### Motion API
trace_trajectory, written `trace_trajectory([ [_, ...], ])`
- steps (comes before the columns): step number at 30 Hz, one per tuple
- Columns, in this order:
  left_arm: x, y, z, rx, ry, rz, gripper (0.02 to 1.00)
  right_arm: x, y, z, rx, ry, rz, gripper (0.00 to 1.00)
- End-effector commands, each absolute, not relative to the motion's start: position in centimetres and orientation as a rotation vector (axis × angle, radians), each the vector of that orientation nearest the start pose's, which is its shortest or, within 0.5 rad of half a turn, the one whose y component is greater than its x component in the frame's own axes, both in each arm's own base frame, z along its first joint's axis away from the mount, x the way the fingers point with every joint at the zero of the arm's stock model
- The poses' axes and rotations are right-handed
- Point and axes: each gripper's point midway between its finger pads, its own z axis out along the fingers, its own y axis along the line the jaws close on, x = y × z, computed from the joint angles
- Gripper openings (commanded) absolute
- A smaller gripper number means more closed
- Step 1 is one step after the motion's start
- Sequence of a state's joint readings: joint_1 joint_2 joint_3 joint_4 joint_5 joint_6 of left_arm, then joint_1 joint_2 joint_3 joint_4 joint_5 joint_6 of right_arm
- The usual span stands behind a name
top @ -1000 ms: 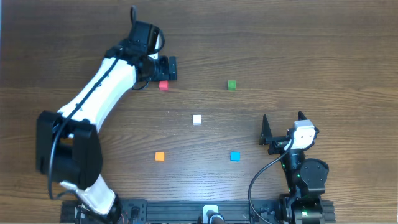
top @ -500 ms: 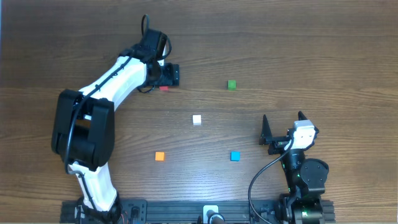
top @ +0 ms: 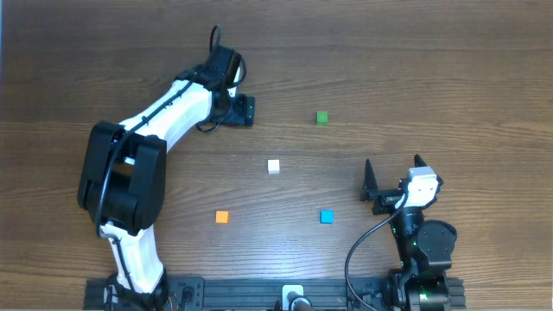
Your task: Stack Cubes
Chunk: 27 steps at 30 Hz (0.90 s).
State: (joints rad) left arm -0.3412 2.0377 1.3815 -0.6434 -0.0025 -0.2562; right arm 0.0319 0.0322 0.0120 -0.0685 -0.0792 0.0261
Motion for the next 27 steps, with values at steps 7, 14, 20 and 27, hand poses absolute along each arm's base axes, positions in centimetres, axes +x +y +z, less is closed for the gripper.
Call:
trace_trajectory([
  [7, 41.47, -13.93, 0.88, 0.138, 2.872, -0.051, 0.798, 24.62, 2.23, 15.16, -0.069, 1.668, 0.112, 0.991],
  [14, 41.48, -13.90, 0.88, 0.136, 2.872, -0.050, 0.671, 24.62, 2.23, 15.16, -0.069, 1.668, 0.112, 0.991],
  [20, 41.52, -13.80, 0.87, 0.133, 2.872, -0.050, 0.606, 24.62, 2.23, 15.16, -0.070, 1.668, 0.112, 0.991],
  [27, 41.52, -13.47, 0.49, 0.119, 2.882, -0.045, 0.544, 24.62, 2.23, 15.16, -0.070, 1.668, 0.112, 0.993],
])
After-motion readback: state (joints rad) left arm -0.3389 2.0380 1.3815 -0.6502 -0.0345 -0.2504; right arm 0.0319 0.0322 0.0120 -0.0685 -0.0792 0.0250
